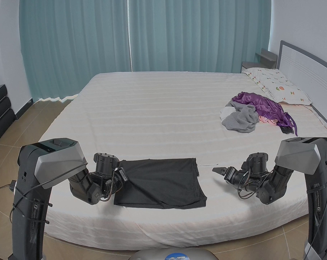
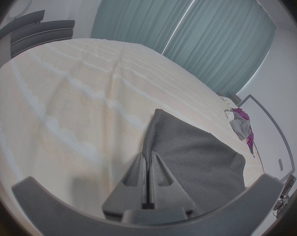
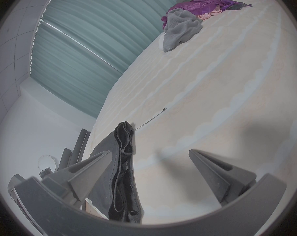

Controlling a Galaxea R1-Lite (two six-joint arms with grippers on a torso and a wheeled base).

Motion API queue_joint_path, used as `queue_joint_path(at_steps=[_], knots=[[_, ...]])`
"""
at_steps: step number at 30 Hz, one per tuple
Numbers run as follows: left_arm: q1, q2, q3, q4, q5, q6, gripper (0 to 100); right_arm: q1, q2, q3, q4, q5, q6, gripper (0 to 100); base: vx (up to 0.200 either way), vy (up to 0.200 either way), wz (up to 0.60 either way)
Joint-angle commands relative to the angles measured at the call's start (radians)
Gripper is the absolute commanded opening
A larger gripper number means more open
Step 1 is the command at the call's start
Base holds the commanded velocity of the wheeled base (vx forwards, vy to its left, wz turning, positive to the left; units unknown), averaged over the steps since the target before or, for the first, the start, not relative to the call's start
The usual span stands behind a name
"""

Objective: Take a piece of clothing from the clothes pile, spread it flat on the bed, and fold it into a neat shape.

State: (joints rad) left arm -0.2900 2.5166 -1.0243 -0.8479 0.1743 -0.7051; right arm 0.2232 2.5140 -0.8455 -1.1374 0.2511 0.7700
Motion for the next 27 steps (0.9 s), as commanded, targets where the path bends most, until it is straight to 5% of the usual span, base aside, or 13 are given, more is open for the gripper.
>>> queue_joint_path(at_steps=[1,7,20,21,27], knots=[[0.0,-0.001,0.001,0.001,0.001,-0.001,0,0.001,0.002,-0.001,-0.001,0.001,0.0,100,0.0,0.2,0.0],[-0.001,-0.002,0.003,0.001,0.002,-0.004,0,0.001,0.002,0.0,-0.001,0.001,0.0,100,0.0,0.2,0.0],[-0.011,-0.004,0.023,0.0,0.004,-0.011,0,0.001,0.002,0.0,-0.001,0.001,-0.001,100,0.0,0.0,0.0],[-0.011,-0.004,0.026,0.0,0.004,-0.01,100,0.001,0.002,0.0,-0.001,0.001,-0.001,100,0.0,0.0,0.0],[-0.011,-0.005,0.029,-0.002,0.004,-0.013,100,0.001,0.002,0.0,0.001,0.001,-0.001,100,0.0,0.0,0.0]])
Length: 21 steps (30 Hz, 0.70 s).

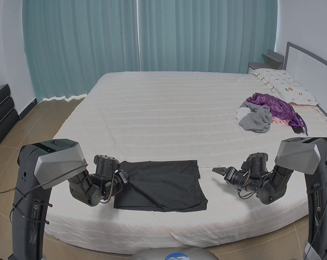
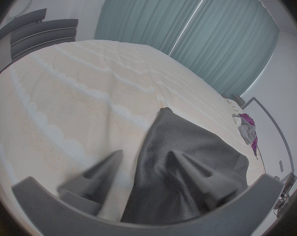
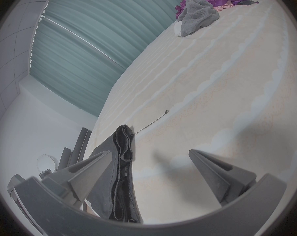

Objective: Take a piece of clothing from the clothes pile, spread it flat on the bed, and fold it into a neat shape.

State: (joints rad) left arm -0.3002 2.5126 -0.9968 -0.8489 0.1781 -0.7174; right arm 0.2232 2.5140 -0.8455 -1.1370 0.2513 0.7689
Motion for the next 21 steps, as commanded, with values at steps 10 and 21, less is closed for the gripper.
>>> queue_joint_path(at_steps=[10,21], knots=[[0.013,-0.035,0.0,0.001,-0.025,-0.071,100,0.001,0.002,0.0,-0.001,0.0,0.0,100,0.0,0.0,0.0],[0.055,-0.116,0.03,0.004,-0.131,-0.192,100,-0.001,-0.004,0.0,-0.004,0.0,0.007,100,0.0,0.0,0.0]])
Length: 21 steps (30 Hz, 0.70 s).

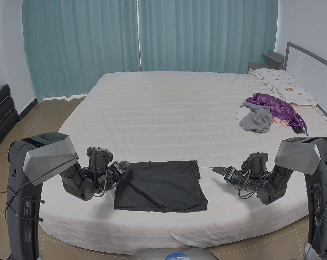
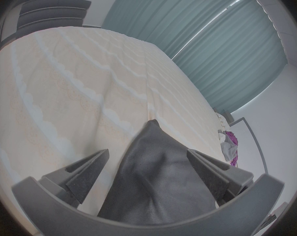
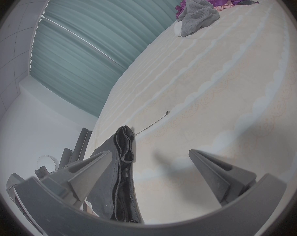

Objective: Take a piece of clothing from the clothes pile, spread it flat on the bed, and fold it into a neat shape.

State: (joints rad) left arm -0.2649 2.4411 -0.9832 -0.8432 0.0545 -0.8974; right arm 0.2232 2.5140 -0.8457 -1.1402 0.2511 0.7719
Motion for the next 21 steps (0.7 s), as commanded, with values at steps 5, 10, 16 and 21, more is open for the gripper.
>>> queue_joint_path(at_steps=[5,10,16,21], knots=[[0.049,-0.109,0.044,-0.004,-0.005,-0.011,100,-0.004,-0.052,0.022,-0.004,-0.01,0.009,100,0.0,0.0,0.0],[0.095,-0.312,0.112,-0.004,0.019,0.058,100,-0.015,-0.208,0.071,-0.01,-0.181,-0.014,100,0.0,0.0,0.0],[0.115,-0.519,0.204,-0.011,0.054,0.204,100,-0.056,-0.425,0.182,-0.013,-0.216,-0.095,100,0.0,0.0,0.0],[0.099,-0.64,0.293,-0.134,0.163,0.324,100,-0.047,-0.64,0.338,-0.093,-0.22,-0.184,100,0.0,0.0,0.0]])
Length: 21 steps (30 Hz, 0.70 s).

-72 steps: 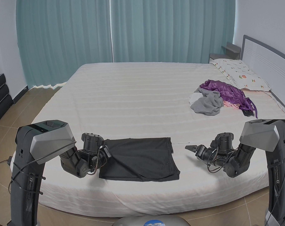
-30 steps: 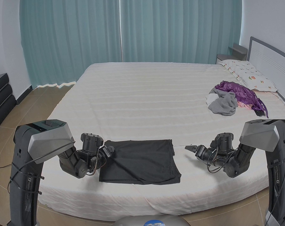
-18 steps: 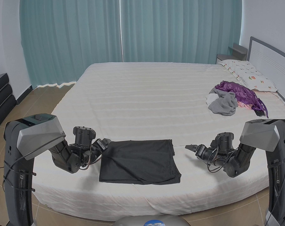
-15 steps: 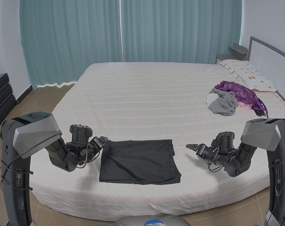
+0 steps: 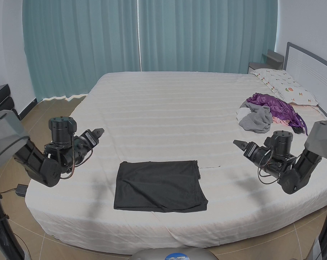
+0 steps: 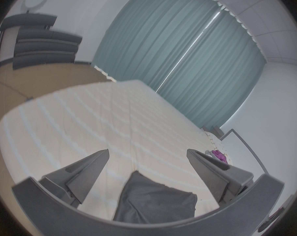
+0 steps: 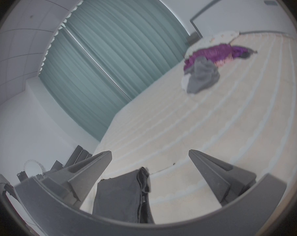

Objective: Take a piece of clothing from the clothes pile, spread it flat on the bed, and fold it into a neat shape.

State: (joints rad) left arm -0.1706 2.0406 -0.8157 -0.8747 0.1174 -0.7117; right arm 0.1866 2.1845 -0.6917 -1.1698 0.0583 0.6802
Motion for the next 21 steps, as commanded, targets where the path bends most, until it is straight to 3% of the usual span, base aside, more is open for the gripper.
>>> queue_joint_path(at_steps=[1,2,4,9,12,16,21], knots=[[0.005,-0.258,0.144,-0.142,0.126,0.181,100,-0.007,-0.353,0.216,-0.08,-0.028,-0.117,100,0.0,0.0,0.0],[0.005,-0.301,0.205,-0.27,0.189,0.299,100,0.008,-0.471,0.308,-0.114,-0.028,-0.18,100,0.0,0.0,0.0],[0.003,-0.318,0.225,-0.316,0.206,0.33,100,0.011,-0.506,0.339,-0.123,-0.028,-0.203,100,0.0,0.0,0.0],[-0.038,-0.435,0.391,-0.524,0.249,0.508,100,0.033,-0.743,0.509,-0.146,-0.028,-0.347,100,0.0,0.0,0.0],[-0.072,-0.507,0.48,-0.555,0.284,0.601,100,0.042,-0.89,0.577,-0.126,-0.034,-0.423,100,0.0,0.0,0.0],[-0.121,-0.619,0.553,-0.558,0.361,0.649,100,0.03,-1.026,0.627,-0.082,-0.058,-0.524,100,0.0,0.0,0.0],[-0.147,-0.76,0.649,-0.557,0.438,0.753,100,0.028,-1.194,0.64,0.064,-0.092,-0.607,100,0.0,0.0,0.0]])
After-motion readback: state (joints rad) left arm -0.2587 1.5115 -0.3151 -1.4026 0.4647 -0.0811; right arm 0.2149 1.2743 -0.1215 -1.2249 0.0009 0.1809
